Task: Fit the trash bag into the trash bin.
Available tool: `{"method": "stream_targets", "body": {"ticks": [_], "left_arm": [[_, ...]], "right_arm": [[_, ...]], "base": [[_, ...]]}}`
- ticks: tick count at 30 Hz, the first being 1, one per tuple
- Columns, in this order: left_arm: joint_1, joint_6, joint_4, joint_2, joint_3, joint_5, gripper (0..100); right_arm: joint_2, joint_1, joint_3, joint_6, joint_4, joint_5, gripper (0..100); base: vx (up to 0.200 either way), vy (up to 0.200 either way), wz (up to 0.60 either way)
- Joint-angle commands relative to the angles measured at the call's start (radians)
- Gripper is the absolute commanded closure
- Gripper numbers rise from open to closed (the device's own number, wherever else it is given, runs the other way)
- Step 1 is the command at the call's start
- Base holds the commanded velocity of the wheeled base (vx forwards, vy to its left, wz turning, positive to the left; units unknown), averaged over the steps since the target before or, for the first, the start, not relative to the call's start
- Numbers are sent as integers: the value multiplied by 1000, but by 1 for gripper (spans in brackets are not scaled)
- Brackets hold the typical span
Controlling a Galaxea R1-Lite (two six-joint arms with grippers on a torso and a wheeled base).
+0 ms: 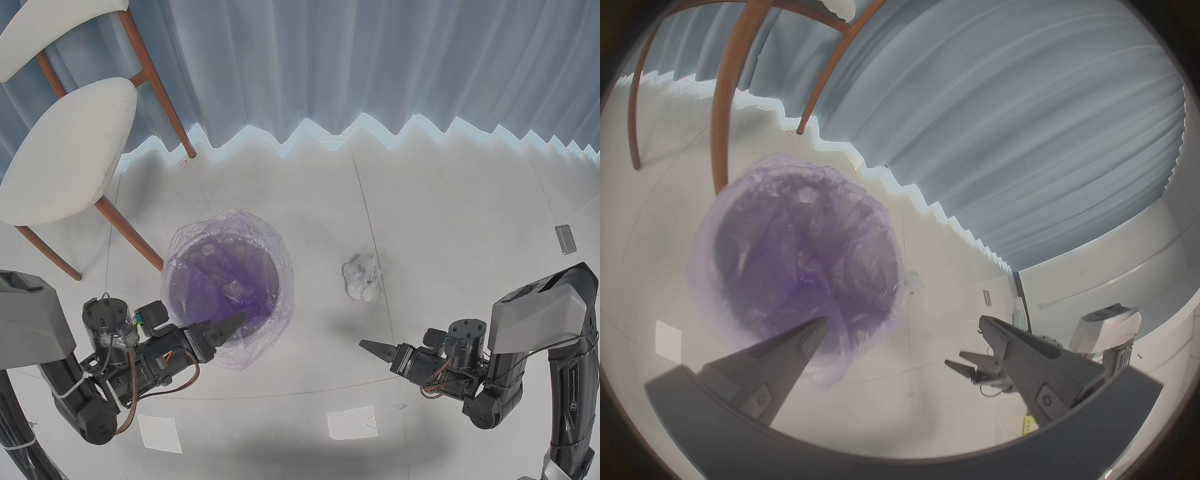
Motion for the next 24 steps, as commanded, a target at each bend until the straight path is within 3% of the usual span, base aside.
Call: {"method": "stream_targets", "body": {"ticks": [1,5,12,17,20,24], "left_arm": [[13,4,2,-100,167,5,0],[70,33,2,-100,266,2,0],[148,48,0,-16,269,16,0],[160,194,0,79,266,-69,0],[162,315,0,171,233,-69,0],[171,352,0,282,146,-40,0]], "right_arm": [[21,-1,-5,-7,-18,-1,0],[24,-1,-11,-8,-18,-1,0],[30,-1,-17,-8,-18,-3,0],[32,-3,-18,-8,-18,-3,0],[32,-3,-21,-8,-18,-3,0],[36,-3,-25,-8,-18,-3,0]], "base": [[0,0,0],[0,0,0],[0,0,0],[0,0,0],[0,0,0],[0,0,0]]}}
